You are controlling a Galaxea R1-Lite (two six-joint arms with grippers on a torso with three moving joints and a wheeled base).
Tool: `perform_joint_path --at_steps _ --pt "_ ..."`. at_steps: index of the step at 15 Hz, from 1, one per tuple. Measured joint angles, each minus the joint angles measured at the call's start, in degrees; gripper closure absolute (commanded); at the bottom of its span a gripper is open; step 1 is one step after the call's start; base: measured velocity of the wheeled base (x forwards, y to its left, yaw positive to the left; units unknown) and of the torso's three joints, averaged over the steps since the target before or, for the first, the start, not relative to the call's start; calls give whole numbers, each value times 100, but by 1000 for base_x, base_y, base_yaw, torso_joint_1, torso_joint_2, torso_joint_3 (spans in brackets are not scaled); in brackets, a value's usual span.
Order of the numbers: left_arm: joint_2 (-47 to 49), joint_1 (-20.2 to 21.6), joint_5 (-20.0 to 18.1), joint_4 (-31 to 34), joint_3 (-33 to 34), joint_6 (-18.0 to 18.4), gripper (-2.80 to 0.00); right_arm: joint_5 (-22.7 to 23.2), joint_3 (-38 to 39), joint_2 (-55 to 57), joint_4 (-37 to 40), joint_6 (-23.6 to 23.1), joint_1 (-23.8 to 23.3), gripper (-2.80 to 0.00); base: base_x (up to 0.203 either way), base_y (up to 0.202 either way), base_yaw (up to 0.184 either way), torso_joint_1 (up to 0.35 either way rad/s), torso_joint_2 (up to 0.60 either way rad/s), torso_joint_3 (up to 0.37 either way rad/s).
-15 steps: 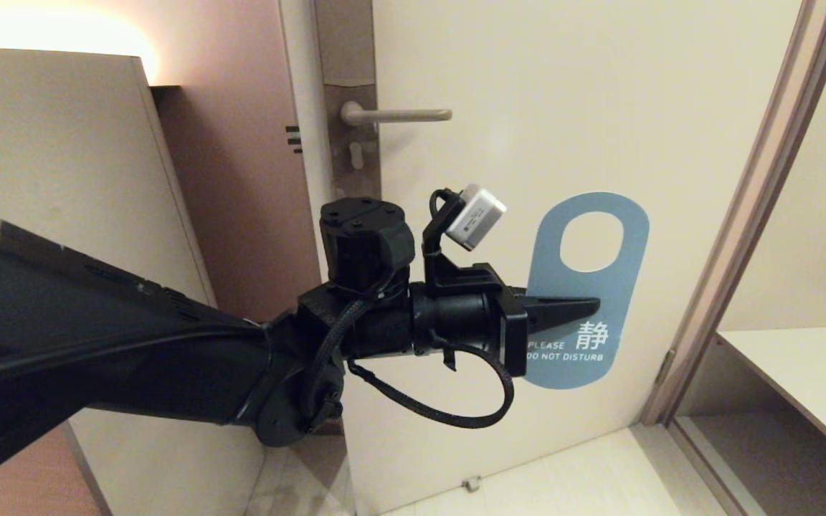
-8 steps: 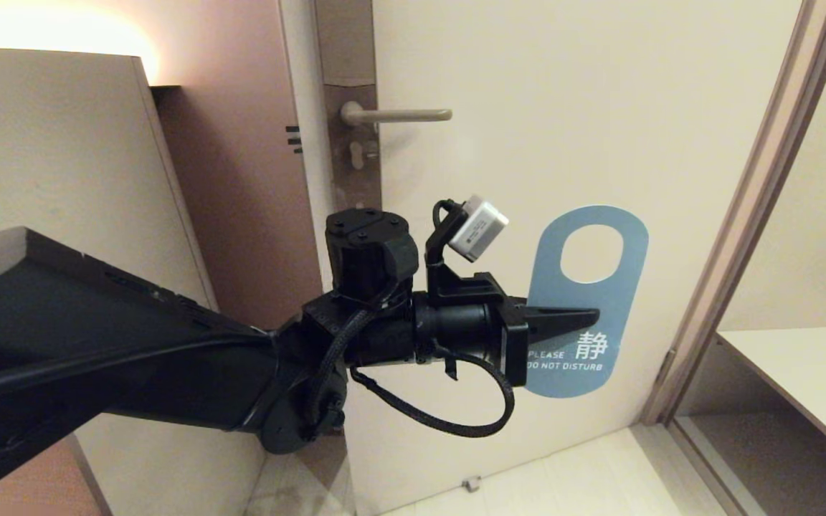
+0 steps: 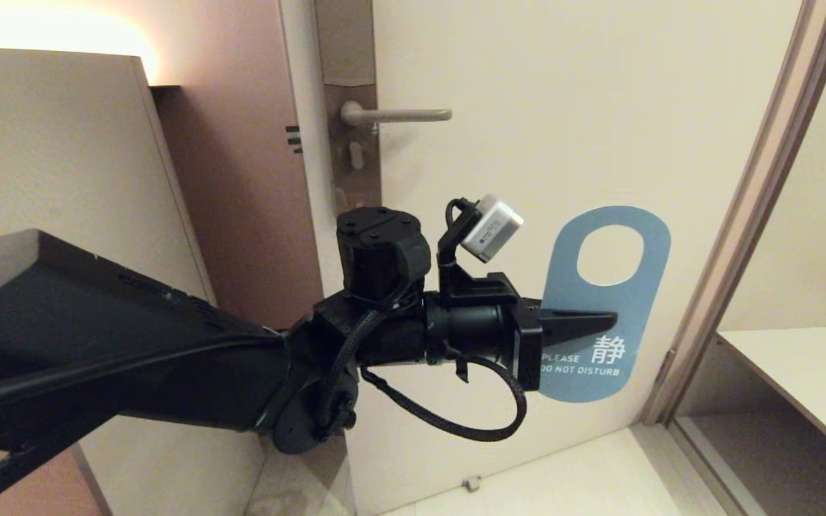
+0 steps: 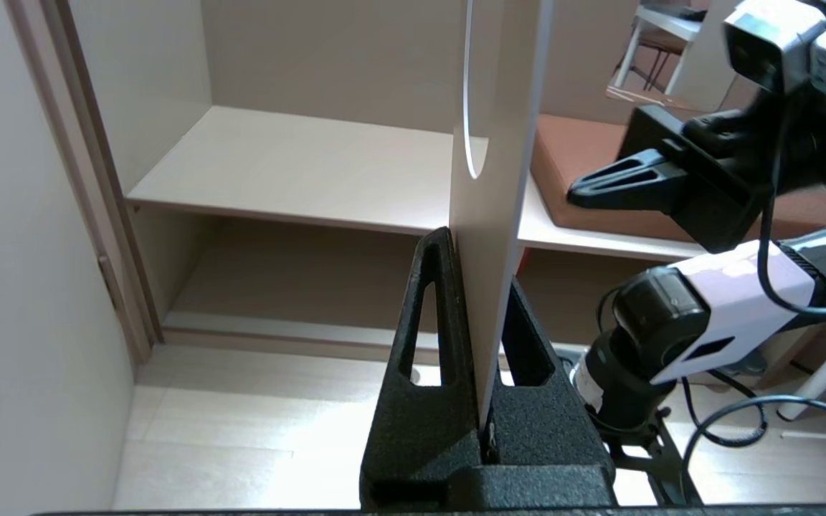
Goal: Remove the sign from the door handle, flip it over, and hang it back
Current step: Hand it to the other hand
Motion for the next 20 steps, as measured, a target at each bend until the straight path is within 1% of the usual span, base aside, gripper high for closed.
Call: perform_joint_path --at_steps 2,3,4,8,12,13,18,20 --pt "36 -2 -2 1 -64 -3 0 437 -203 487 -8 -5 1 0 0 0 0 0 0 0" --pt "62 -13 -5 1 -89 -1 0 608 -287 709 0 -10 4 0 0 0 0 0 0 0" --pt "84 -43 -4 4 -124 -15 0 684 -355 887 6 -11 6 0 0 0 0 0 0 0" --pt "222 -118 -4 0 -387 -84 0 849 -721 1556 4 -11 129 0 0 0 0 0 0 0" --pt "317 -131 -2 1 -517 -89 0 871 -927 1994 -19 -11 357 0 0 0 0 0 0 0" --pt "326 -133 -3 0 -521 -89 0 871 -969 2064 -20 -10 406 -280 0 0 0 0 0 0" --pt "346 -116 6 1 -526 -91 0 869 -1081 2327 -44 -27 693 -280 0 0 0 0 0 0" --pt "346 -100 7 1 -526 -89 0 858 -1082 2391 -47 -167 720 -280 0 0 0 0 0 0"
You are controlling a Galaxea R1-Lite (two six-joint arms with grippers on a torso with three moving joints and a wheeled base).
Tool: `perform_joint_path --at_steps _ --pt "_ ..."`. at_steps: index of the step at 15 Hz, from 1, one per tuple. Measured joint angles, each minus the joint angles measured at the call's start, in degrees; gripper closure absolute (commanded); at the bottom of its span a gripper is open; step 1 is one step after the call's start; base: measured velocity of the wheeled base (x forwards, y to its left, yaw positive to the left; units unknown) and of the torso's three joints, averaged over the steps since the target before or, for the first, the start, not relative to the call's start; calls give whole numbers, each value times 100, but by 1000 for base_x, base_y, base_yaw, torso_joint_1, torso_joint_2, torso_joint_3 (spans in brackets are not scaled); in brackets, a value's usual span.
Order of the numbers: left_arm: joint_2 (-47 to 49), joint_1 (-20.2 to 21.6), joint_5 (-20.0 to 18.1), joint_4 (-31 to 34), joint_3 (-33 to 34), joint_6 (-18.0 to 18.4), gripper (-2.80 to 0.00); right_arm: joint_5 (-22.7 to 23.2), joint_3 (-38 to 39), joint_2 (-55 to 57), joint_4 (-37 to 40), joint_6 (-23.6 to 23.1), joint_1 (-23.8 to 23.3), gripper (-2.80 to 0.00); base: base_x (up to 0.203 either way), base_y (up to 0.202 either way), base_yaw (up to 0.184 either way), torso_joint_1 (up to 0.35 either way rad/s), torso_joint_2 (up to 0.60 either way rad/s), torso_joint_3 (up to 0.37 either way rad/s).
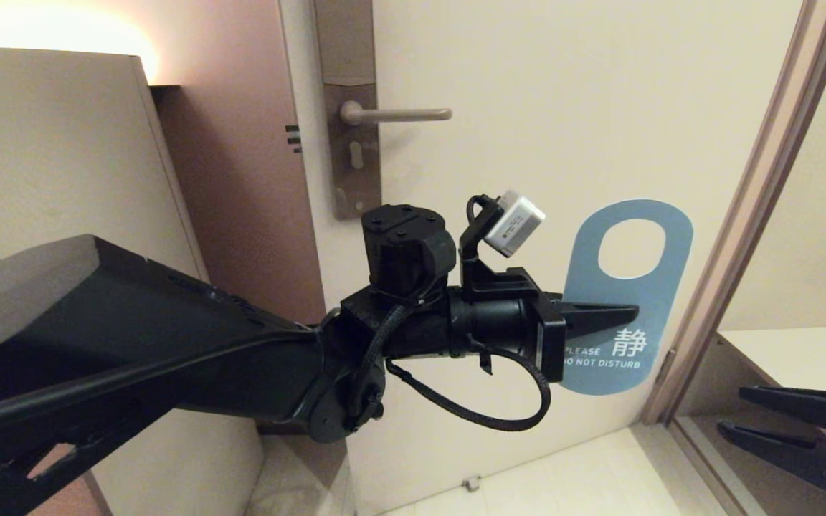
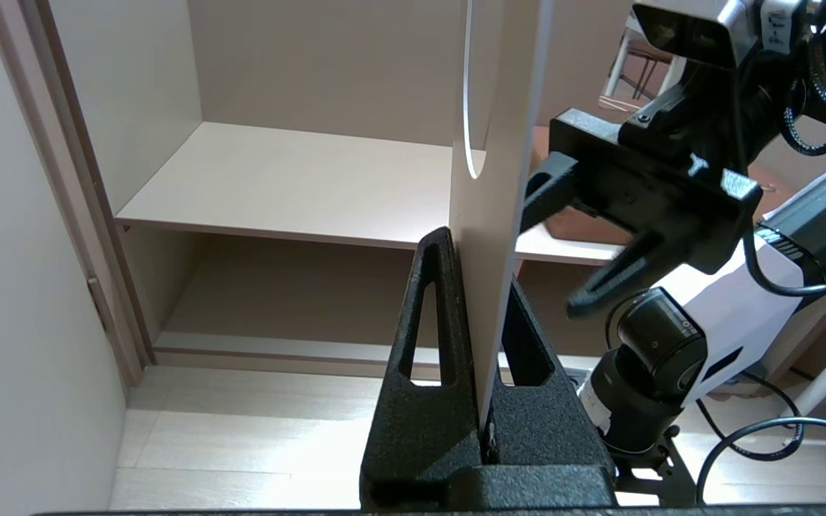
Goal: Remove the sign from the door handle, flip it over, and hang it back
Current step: Hand it to the other hand
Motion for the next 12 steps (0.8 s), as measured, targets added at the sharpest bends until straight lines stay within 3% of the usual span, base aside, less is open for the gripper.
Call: perform_joint_path --at_steps 4,12 --pt "0 -2 2 0 0 -4 0 2 -17 165 -19 -179 13 -280 0 0 0 0 0 0" --pt "50 -11 4 -70 9 -15 0 18 -57 698 -924 -376 90 -280 0 0 0 0 0 0"
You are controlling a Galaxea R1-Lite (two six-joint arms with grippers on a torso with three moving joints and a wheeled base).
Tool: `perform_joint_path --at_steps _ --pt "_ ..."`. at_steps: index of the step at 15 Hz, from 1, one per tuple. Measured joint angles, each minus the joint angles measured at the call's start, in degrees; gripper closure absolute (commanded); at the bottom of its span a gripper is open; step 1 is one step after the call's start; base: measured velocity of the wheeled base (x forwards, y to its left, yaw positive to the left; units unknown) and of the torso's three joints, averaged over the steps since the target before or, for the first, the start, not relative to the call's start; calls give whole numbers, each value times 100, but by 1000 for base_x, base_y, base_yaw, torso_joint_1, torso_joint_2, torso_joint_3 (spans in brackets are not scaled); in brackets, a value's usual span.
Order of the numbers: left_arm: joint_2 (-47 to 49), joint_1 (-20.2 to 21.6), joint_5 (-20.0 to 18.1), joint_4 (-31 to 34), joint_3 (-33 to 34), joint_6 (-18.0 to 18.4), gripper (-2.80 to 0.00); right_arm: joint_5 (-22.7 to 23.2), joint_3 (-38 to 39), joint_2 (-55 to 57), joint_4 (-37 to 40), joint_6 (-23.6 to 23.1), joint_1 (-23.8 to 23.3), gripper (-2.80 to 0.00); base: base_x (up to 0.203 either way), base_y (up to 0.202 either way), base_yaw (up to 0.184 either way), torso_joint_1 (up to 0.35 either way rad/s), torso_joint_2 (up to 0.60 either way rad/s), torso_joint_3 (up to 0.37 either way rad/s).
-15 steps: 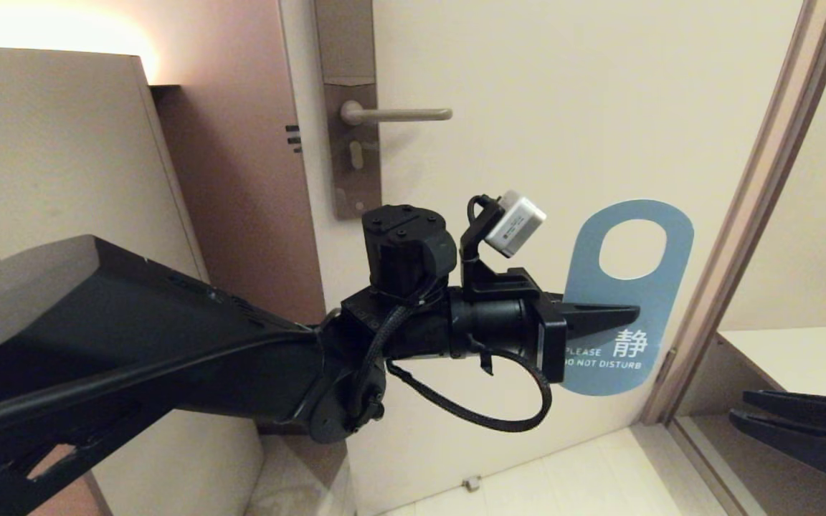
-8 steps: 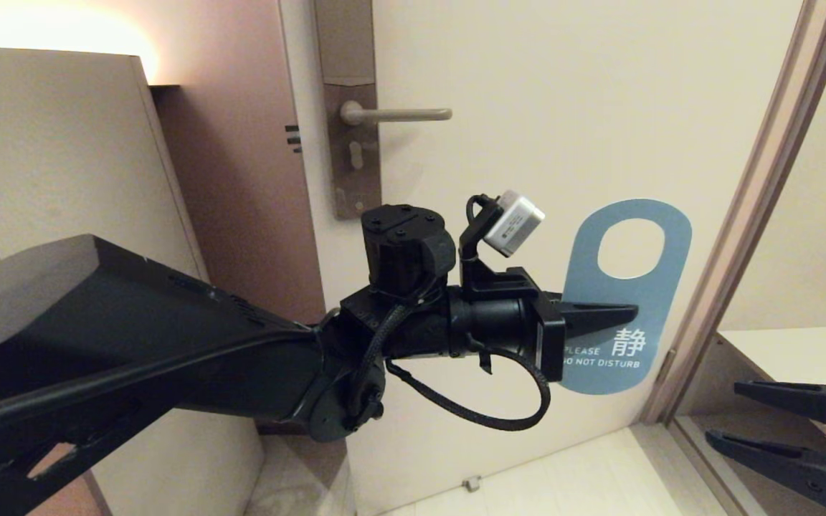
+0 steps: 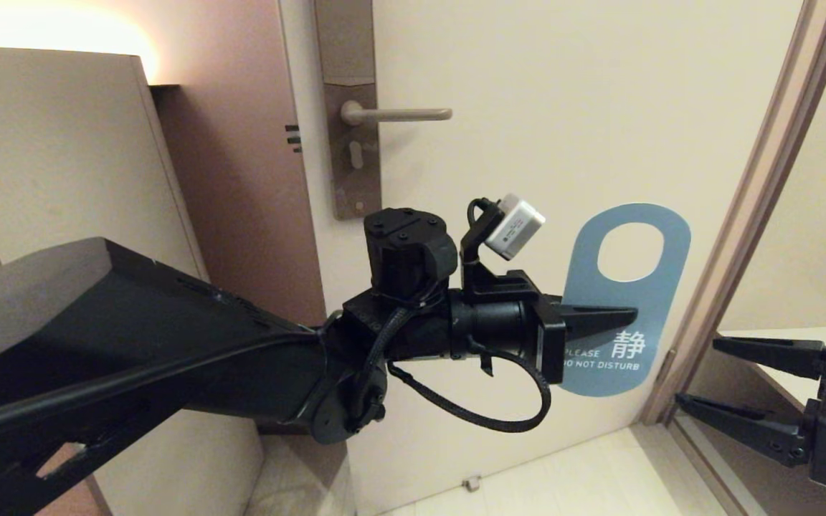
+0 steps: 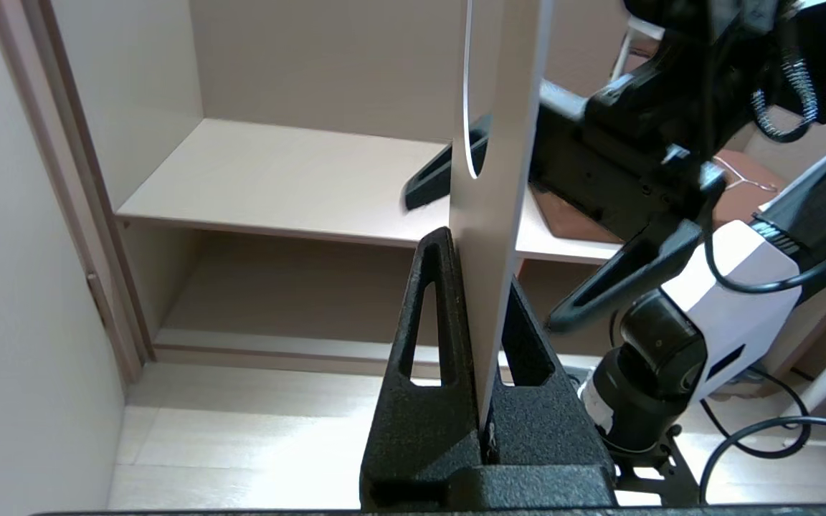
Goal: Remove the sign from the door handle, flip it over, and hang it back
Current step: Hand it to the other hand
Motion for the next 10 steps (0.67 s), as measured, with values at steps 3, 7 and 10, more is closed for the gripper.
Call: perform_joint_path --at_steps 3,7,10 --pt "13 -2 13 -261 -4 -259 0 1 -6 187 -206 11 271 -280 0 0 0 0 0 0" --pt "39 -9 22 -617 20 -448 0 328 -6 265 -254 14 458 -280 0 0 0 0 0 0" --pt "58 -46 33 -628 27 -442 0 535 -6 280 -379 7 488 -280 0 0 0 0 0 0"
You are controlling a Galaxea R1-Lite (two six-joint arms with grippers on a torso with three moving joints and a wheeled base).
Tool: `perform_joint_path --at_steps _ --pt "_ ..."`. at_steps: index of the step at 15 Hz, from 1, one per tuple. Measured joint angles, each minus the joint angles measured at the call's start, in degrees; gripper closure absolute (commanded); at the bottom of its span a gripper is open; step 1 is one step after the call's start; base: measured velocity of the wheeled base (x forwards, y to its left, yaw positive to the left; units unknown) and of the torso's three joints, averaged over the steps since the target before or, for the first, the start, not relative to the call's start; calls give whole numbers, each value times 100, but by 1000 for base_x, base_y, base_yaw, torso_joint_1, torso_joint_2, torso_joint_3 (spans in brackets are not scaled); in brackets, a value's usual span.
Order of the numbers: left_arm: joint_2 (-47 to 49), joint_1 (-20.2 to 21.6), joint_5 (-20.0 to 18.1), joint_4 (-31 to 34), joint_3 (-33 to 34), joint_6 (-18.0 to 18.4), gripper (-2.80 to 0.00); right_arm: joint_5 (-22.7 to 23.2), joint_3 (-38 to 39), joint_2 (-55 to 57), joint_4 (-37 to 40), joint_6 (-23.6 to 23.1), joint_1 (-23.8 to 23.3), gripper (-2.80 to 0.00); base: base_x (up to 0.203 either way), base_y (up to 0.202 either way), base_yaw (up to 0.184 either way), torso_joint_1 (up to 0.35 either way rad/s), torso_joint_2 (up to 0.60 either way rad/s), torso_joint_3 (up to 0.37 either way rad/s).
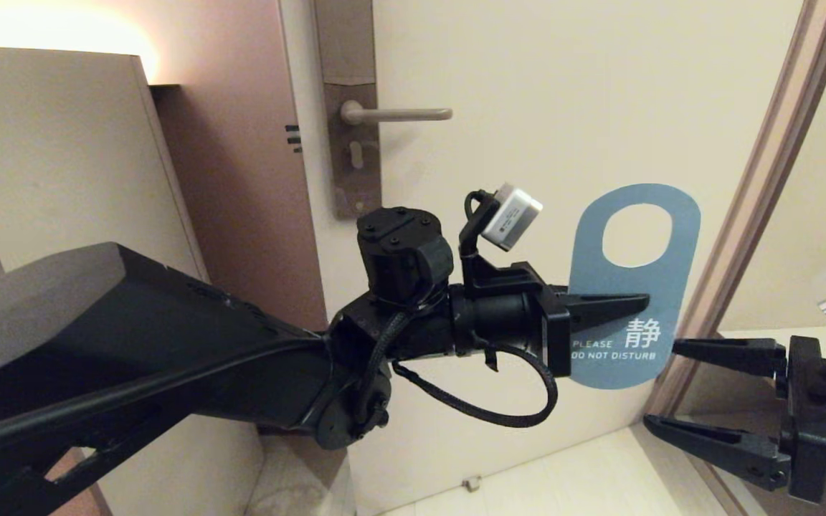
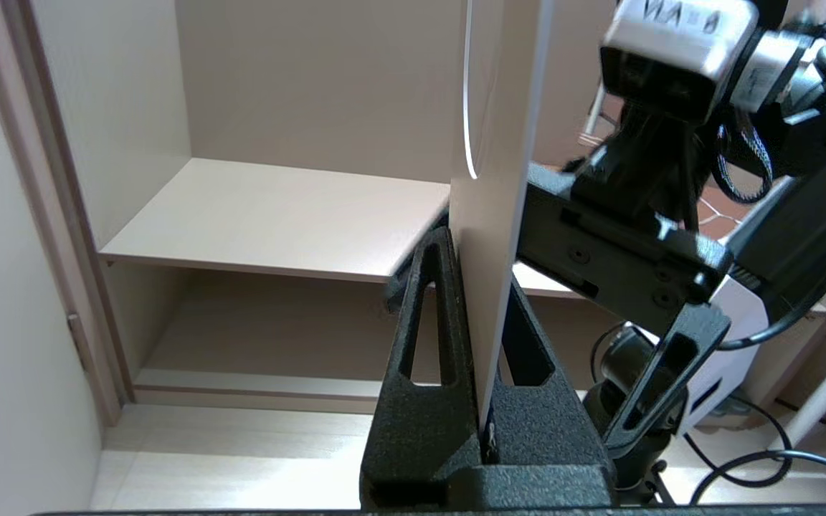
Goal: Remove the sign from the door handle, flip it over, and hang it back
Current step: Hand it to the other hand
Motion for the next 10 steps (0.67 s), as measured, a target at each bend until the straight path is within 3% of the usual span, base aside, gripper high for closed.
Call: perform_joint_path --at_steps 7,10 --pt "69 -184 22 -165 4 -12 0 19 28 262 -812 15 155 -280 0 0 0 0 0 0" --pt "90 -218 38 -438 4 -259 0 288 30 304 -882 13 235 -280 0 0 0 0 0 0"
